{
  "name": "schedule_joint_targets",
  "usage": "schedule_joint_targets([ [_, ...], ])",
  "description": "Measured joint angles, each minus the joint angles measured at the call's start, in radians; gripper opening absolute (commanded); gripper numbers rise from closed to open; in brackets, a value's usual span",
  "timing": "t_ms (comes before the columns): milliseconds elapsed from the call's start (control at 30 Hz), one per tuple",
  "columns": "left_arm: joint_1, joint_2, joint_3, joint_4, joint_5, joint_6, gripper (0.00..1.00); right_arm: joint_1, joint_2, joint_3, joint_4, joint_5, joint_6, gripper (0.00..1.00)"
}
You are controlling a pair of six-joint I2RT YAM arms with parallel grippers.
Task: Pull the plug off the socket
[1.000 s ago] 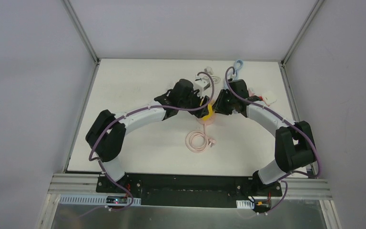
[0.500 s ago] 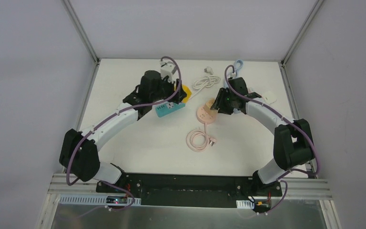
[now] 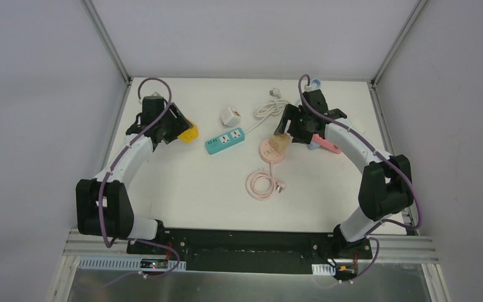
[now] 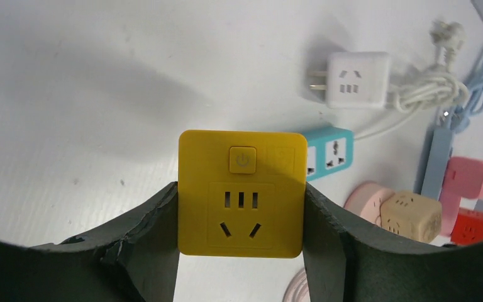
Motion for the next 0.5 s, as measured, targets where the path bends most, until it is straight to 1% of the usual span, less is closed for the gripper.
schedule_joint_targets([
  [33,0.040,0.026,0.002,-0.020,0.027,-0.023,0.00,0.000,-0.001,0.002,0.000,0.000,0.003,0.78],
  [100,0.087,0.096,0.028,-0.068,0.076,-0.046,0.01,0.000,-0.004,0.002,-0.001,0.001,0.014,0.78],
  [167,0.115,0.208,0.090,-0.130,0.130,-0.055,0.07,-0.001,-0.004,0.002,-0.001,0.003,0.025,0.77],
  [267,0.127,0.352,0.180,-0.206,0.184,-0.059,0.22,-0.002,-0.004,0.002,-0.003,0.012,0.041,0.78],
  [300,0.126,0.384,0.202,-0.225,0.192,-0.060,0.31,-0.002,-0.005,0.002,-0.005,0.019,0.045,0.78],
  [400,0.136,0.428,0.265,-0.277,0.217,-0.064,0.50,-0.002,-0.008,0.002,-0.016,0.040,0.054,0.78],
  [433,0.141,0.433,0.281,-0.294,0.216,-0.064,0.55,-0.002,-0.011,0.002,-0.018,0.047,0.055,0.79],
  [500,0.153,0.439,0.309,-0.323,0.207,-0.063,0.61,-0.003,-0.018,0.002,-0.020,0.058,0.058,0.80],
])
